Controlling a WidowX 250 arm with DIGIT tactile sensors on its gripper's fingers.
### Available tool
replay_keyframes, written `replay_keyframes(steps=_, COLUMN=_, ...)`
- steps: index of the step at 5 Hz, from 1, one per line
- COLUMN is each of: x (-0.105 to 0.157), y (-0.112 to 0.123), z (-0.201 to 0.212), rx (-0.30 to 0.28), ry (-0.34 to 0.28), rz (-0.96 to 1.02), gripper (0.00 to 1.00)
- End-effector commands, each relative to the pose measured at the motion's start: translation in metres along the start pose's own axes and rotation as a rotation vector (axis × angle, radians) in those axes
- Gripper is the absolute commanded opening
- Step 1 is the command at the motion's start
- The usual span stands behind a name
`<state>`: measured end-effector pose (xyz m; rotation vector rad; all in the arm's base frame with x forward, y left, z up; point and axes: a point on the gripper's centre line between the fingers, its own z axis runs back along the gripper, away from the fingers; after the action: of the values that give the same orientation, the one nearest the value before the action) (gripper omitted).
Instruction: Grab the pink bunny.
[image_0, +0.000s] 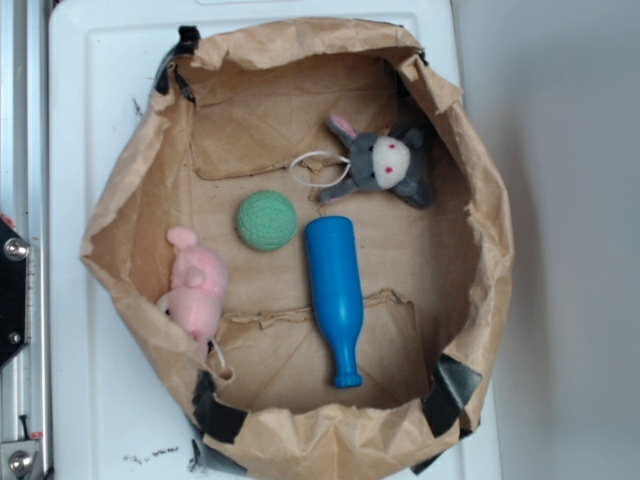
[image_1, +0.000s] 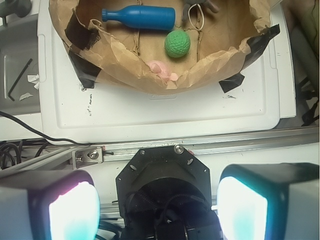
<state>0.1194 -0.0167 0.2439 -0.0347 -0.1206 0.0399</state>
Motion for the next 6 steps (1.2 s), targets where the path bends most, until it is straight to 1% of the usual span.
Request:
replay_keyframes(steps=1, x=0.000, y=0.000, z=0.000, rx=0.000, ry=0.000, rz=0.000, gripper=1.00)
replay_keyframes(steps=2, x=0.026, y=0.009, z=0.000, rx=-0.001, ry=-0.030, rz=0.061, gripper=1.00)
replay_keyframes(steps=3, x=0.061, y=0.018, z=0.002, rx=0.013, ry=-0.062, rz=0.193, gripper=1.00)
replay_keyframes(steps=4, x=0.086, y=0.035, z=-0.011, rx=-0.034, ry=-0.067, rz=0.135, gripper=1.00)
replay_keyframes(steps=5, x=0.116, y=0.054, z=-0.036, rx=-0.049, ry=-0.065, rz=0.008, gripper=1.00)
replay_keyframes(steps=6, x=0.128, y=0.062, z=-0.058, rx=-0.060, ry=-0.044, rz=-0.132, gripper=1.00)
